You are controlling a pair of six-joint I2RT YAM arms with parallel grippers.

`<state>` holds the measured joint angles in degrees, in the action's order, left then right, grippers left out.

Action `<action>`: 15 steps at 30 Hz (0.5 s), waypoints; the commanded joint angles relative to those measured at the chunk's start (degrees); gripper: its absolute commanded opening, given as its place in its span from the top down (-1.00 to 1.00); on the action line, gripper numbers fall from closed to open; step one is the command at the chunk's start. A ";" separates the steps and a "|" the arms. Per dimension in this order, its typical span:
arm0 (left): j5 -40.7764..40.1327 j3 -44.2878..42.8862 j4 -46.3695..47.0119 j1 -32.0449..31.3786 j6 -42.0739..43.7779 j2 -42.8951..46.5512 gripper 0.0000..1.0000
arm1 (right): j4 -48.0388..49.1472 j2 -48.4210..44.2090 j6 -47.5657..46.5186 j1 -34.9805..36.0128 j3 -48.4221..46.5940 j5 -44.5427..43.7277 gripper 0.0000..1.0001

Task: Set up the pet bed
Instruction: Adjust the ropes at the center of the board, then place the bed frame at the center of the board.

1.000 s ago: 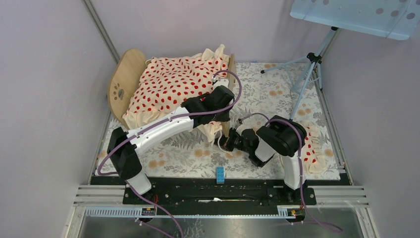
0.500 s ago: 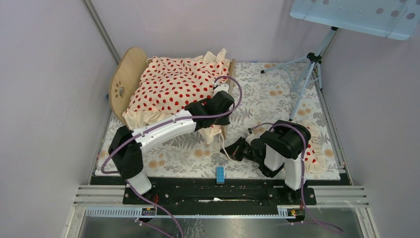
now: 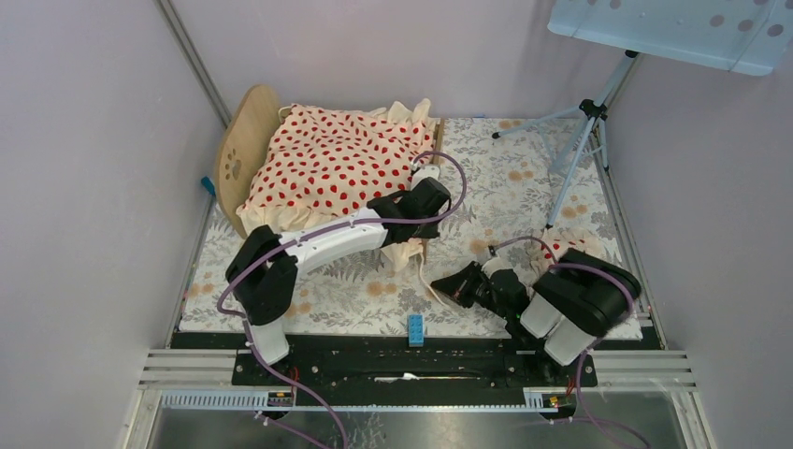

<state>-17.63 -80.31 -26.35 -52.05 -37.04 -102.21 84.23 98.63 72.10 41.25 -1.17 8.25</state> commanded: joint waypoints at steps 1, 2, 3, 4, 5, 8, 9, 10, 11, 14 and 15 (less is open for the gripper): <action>7.66 -3.13 16.33 0.47 -2.54 0.42 1.00 | -24.90 -16.84 -8.32 0.46 -2.25 -7.75 0.81; 7.94 -3.30 16.64 0.46 -2.52 0.05 1.00 | -36.41 -22.85 -11.04 0.49 -4.33 -11.73 0.78; 8.30 -3.56 17.11 0.50 -2.44 -0.37 1.00 | -47.03 -29.52 -13.77 0.48 -7.04 -15.48 0.73; 8.66 -3.80 17.46 0.48 -2.43 -0.82 1.00 | -55.82 -34.96 -16.39 0.56 -9.05 -19.31 0.71; 9.00 -4.07 17.72 0.46 -2.49 -1.29 1.00 | -62.21 -40.61 -18.57 0.58 -10.66 -22.96 0.68; 10.29 -4.88 18.74 0.47 -2.82 -3.01 1.00 | -76.28 -52.96 -24.15 0.49 -14.69 -30.79 0.52; 10.82 -5.13 19.13 0.46 -2.94 -3.55 1.00 | -80.12 -55.38 -25.67 0.48 -16.07 -32.18 0.45; 11.38 -5.40 19.51 0.48 -2.95 -4.44 1.00 | -82.92 -57.43 -26.63 0.45 -17.20 -33.30 0.41; 11.93 -5.83 19.79 0.51 -3.00 -4.96 1.00 | -86.24 -59.05 -27.37 0.42 -18.08 -33.93 0.38; 13.61 -8.24 20.07 0.48 -3.31 -7.88 1.00 | -90.83 -63.34 -27.88 0.44 -19.06 -34.22 0.24; 14.38 -9.20 20.15 0.46 -3.49 -8.96 1.00 | -91.61 -64.78 -27.94 0.45 -18.97 -34.06 0.20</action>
<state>-17.32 -84.25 -22.17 -51.05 -36.71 -107.46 8.19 37.34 48.73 41.36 -18.92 -20.03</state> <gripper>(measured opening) 0.255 0.365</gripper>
